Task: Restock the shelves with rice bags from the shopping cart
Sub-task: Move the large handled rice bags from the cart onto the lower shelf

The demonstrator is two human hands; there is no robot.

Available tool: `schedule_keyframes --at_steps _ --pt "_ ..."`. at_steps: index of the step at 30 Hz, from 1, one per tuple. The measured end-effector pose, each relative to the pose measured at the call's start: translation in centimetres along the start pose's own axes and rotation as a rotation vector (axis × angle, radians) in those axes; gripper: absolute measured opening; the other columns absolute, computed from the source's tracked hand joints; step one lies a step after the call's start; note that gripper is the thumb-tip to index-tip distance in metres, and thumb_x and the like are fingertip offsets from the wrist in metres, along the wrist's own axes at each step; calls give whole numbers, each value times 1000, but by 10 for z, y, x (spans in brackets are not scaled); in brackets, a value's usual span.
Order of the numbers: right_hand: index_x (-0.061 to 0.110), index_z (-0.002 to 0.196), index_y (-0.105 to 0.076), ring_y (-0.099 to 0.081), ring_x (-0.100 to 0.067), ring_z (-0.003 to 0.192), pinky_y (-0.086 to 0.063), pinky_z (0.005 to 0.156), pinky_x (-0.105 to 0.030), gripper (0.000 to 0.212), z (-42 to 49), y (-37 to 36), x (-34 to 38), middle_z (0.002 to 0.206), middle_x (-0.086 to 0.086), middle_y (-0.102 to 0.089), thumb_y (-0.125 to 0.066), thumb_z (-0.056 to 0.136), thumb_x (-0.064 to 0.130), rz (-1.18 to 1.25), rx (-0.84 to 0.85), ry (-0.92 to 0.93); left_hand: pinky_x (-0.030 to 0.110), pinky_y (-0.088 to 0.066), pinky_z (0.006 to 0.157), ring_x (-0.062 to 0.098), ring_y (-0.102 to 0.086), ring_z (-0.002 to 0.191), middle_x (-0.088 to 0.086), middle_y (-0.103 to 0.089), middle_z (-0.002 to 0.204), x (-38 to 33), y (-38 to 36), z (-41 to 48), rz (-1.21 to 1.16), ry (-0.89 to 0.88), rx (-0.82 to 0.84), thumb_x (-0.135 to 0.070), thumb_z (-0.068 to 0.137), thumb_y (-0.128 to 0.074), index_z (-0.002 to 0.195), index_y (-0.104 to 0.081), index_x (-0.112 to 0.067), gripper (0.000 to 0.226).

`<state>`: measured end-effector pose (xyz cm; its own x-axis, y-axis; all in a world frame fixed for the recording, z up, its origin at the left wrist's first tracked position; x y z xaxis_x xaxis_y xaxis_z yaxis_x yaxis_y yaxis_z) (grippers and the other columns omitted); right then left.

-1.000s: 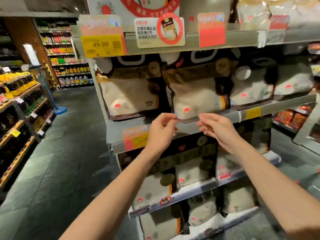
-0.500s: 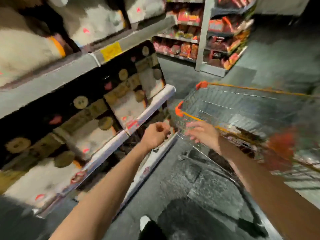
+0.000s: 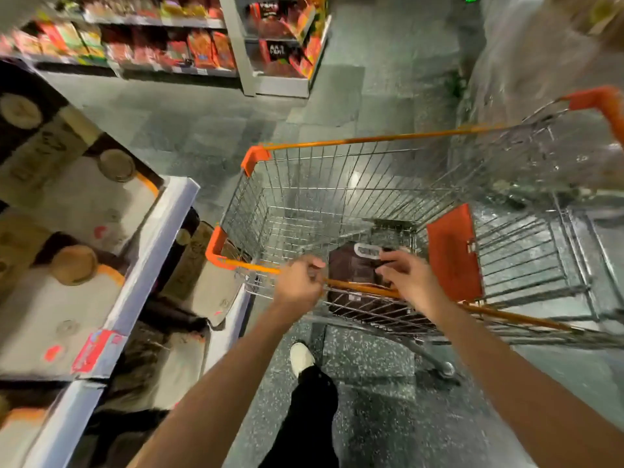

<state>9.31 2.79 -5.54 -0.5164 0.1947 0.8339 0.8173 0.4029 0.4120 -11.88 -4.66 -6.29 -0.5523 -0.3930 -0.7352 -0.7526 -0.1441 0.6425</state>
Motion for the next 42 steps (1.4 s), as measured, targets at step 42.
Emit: schedule_keyframes --at_steps 42 --pt "15 134 -54 -61 -15 107 -48 94 -27 77 221 -41 -289 117 5 -63 -85 69 43 148 13 -1011 27 -58 79 18 -69 92 0 -70 108 178 -239 185 -241 1037 369 -54 61 -88 118 -63 -13 75"
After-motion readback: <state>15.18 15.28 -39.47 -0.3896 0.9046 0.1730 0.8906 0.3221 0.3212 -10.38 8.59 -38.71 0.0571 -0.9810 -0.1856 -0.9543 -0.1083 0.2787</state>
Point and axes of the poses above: each hand's wrist, its own z-axis towards the middle knuckle, its own y-axis out of the back of the hand, x = y × z, the point moved 4 cm from there along z, towards the middle knuckle
